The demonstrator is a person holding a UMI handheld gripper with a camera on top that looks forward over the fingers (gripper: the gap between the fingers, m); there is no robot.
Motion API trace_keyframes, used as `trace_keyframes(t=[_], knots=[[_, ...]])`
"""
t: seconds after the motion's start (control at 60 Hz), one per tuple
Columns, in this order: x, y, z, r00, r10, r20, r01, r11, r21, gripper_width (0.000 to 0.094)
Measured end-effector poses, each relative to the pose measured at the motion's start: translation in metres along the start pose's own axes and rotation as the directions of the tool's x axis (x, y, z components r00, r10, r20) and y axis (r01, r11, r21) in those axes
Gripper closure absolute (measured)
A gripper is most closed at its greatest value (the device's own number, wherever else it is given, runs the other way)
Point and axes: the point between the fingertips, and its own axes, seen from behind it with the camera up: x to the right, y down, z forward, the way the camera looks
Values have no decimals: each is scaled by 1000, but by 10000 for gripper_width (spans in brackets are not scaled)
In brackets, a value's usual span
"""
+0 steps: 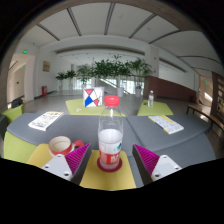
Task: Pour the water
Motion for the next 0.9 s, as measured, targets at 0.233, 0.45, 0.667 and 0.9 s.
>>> trace_keyframes(t=[0.233, 0.45, 0.667, 0.9], knots=[[-14, 15, -120, 998, 19, -59, -23, 997, -76, 81], [-22, 16, -209, 997, 56, -57, -60, 994, -89, 81], [-28, 13, -257, 998, 42, -51, -45, 996, -70, 81], [-24, 11, -268, 998, 31, -49, -33, 999, -41, 81]])
